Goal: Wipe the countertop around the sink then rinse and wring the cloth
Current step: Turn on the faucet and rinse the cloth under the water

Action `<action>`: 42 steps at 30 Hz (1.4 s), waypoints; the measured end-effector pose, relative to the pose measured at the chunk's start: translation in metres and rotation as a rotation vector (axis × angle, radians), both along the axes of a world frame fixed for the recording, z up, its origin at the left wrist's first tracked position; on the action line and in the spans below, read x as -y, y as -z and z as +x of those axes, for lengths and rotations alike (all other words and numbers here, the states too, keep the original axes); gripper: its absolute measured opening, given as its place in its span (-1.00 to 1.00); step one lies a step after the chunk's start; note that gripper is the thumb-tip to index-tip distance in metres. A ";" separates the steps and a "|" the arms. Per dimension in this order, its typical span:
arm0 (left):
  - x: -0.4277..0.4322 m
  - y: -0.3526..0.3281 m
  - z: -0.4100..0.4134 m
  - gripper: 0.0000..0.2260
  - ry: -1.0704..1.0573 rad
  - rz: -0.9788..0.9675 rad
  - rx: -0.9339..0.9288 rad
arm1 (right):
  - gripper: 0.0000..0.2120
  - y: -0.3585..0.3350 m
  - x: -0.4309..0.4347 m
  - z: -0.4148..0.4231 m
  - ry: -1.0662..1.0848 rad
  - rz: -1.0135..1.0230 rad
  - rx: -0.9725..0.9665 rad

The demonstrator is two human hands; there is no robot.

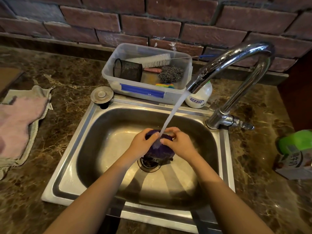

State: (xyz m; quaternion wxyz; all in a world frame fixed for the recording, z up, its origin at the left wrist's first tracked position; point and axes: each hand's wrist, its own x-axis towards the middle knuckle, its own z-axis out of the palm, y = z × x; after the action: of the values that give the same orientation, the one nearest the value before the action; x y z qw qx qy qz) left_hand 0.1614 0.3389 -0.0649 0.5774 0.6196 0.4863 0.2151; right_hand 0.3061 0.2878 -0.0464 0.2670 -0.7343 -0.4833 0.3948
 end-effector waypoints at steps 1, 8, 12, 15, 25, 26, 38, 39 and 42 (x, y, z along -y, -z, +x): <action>0.001 0.000 0.001 -0.83 -0.033 -0.037 0.031 | -0.72 0.001 0.002 0.000 -0.001 0.019 0.014; -0.001 -0.004 0.008 -0.75 -0.165 -0.089 0.129 | -0.89 0.000 0.011 -0.010 0.116 0.162 -0.102; -0.006 -0.004 0.019 -0.69 -0.353 -0.144 0.162 | -0.85 -0.004 0.010 -0.040 0.199 0.240 -0.082; 0.000 -0.010 0.034 -0.66 -0.440 -0.287 0.255 | -0.71 -0.008 -0.008 -0.054 0.293 0.238 -0.051; 0.010 -0.008 0.045 -0.65 -0.268 -0.066 -0.039 | -0.77 0.002 0.013 -0.047 0.414 0.141 0.025; 0.006 -0.009 0.042 -0.65 -0.297 -0.132 0.027 | -0.80 0.000 0.018 -0.058 0.382 0.161 -0.008; 0.010 -0.009 0.027 -0.68 -0.090 0.128 -0.185 | -0.82 0.016 0.003 -0.008 0.145 0.148 -0.210; 0.007 -0.008 0.023 -0.68 -0.158 0.138 -0.172 | -0.83 0.017 0.006 -0.003 0.068 0.125 -0.241; 0.004 -0.004 0.016 -0.70 -0.258 0.169 -0.092 | -0.93 0.014 0.016 0.003 -0.169 0.054 -0.244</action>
State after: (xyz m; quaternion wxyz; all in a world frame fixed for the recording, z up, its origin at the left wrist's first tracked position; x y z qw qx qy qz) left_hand 0.1770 0.3352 -0.0604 0.4680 0.6074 0.5679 0.2992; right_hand 0.3093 0.2720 -0.0608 0.3092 -0.6302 -0.5177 0.4891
